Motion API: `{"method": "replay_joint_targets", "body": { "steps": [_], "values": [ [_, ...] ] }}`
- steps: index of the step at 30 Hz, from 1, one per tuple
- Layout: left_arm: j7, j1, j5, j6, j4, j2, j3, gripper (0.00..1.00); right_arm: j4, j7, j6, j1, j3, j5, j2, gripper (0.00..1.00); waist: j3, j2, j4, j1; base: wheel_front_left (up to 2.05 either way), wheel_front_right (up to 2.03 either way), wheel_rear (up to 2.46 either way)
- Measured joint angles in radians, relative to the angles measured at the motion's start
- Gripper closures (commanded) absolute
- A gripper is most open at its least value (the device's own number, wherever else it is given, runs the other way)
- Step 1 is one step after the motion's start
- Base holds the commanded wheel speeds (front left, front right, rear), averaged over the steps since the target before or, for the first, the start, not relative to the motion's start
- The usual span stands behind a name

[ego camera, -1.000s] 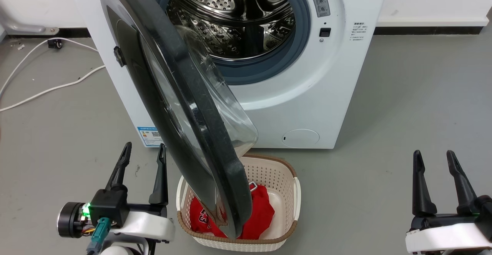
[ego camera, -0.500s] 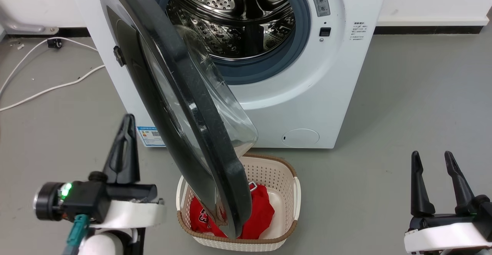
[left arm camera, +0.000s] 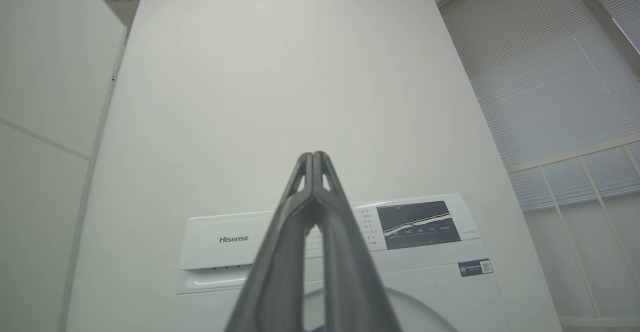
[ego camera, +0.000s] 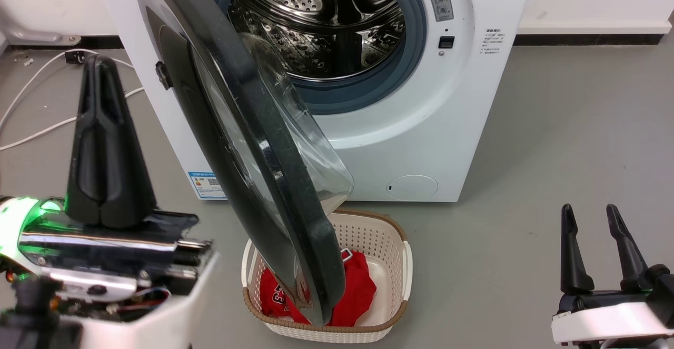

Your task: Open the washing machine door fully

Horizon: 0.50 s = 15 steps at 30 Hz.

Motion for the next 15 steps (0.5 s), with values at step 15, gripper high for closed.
{"method": "replay_joint_targets", "body": {
  "steps": [15],
  "values": [
    [0.000,0.125,-0.035,-0.057,0.073,0.043,-0.453,1.00,0.010,0.000,0.000,0.002,0.005,0.006,0.000,0.00,-0.007,0.0000,-0.008,0.0001,0.00,0.00,0.00]
  ]
}}
